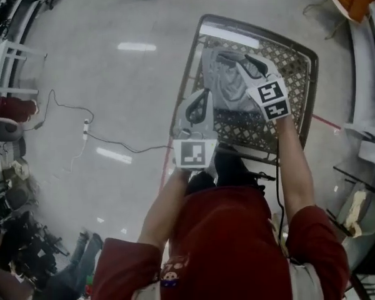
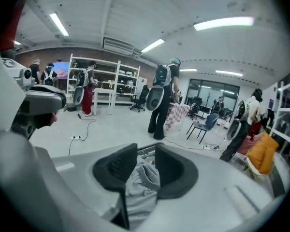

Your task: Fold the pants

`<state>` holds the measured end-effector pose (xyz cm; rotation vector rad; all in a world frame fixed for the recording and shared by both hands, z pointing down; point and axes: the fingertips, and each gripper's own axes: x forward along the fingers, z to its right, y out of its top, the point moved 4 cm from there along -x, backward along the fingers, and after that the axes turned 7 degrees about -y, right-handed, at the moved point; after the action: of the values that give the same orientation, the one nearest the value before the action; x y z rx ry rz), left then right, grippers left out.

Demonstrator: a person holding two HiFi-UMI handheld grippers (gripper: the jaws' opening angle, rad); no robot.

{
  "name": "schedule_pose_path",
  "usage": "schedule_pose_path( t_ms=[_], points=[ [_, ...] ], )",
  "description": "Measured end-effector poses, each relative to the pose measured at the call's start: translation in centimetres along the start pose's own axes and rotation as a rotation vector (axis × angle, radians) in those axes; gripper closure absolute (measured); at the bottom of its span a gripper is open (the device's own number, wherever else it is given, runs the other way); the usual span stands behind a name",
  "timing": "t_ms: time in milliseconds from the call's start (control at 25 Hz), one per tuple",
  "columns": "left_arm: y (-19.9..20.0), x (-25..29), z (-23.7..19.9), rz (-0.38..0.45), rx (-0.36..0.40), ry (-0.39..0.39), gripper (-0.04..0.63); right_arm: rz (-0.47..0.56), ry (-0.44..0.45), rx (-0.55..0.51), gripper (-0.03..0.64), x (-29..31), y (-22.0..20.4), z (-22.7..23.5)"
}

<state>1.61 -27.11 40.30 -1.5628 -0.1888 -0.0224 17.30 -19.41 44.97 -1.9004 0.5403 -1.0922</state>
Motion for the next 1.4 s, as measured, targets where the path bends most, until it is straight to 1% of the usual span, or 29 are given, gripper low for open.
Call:
schedule_pose_path(
  t_ms=[80,160,400,560,680,760,840,960,1080,1200,1320,1400],
  points=[
    [1.3,0.1,-0.1,0.059,0.018,-0.024,0.591,0.058,-0.069,0.01,0.511,-2.6,1.5,0.6],
    [2.0,-0.8,0.6,0.108,0.045,-0.049,0.591,0.092,-0.134,0.028,0.511,-5.9,1.4,0.2],
    [3.2,-6.2,3.4,0.125,0.026,-0.101,0.591,0.173,-0.308,0.093,0.511,-17.5,1.5,-3.4],
    [3.4,-9.3,5.7,0.138,0.029,-0.161,0.591,0.177,-0.402,0.136,0.511,-23.7,0.6,-5.9],
    [2.6,-11.7,7.3,0.132,0.023,-0.189,0.591,0.168,-0.434,0.173,0.511,-27.4,-0.6,-7.8],
    [1.8,-13.2,8.4,0.121,0.025,-0.197,0.591,0.15,-0.471,0.188,0.511,-29.8,-1.8,-8.8],
    [1.2,-14.3,9.3,0.109,0.007,-0.192,0.591,0.137,-0.494,0.21,0.511,-31.7,-2.9,-9.3],
    [0.8,-14.9,9.2,0.098,-0.011,-0.183,0.591,0.137,-0.505,0.235,0.511,-32.6,-3.1,-9.6],
    [1.0,-15.2,9.6,0.107,0.002,-0.186,0.591,0.168,-0.511,0.23,0.511,-33.3,-2.7,-9.9],
    [2.5,-15.0,11.2,0.138,0.001,-0.184,0.591,0.219,-0.518,0.245,0.511,-34.8,-2.3,-9.5],
    [4.1,-14.5,13.3,0.151,0.042,-0.175,0.591,0.283,-0.553,0.256,0.517,-36.9,-1.9,-8.7],
    [5.4,-14.2,14.3,0.167,0.054,-0.15,0.591,0.326,-0.56,0.249,0.521,-37.7,-1.7,-8.3]
  ],
)
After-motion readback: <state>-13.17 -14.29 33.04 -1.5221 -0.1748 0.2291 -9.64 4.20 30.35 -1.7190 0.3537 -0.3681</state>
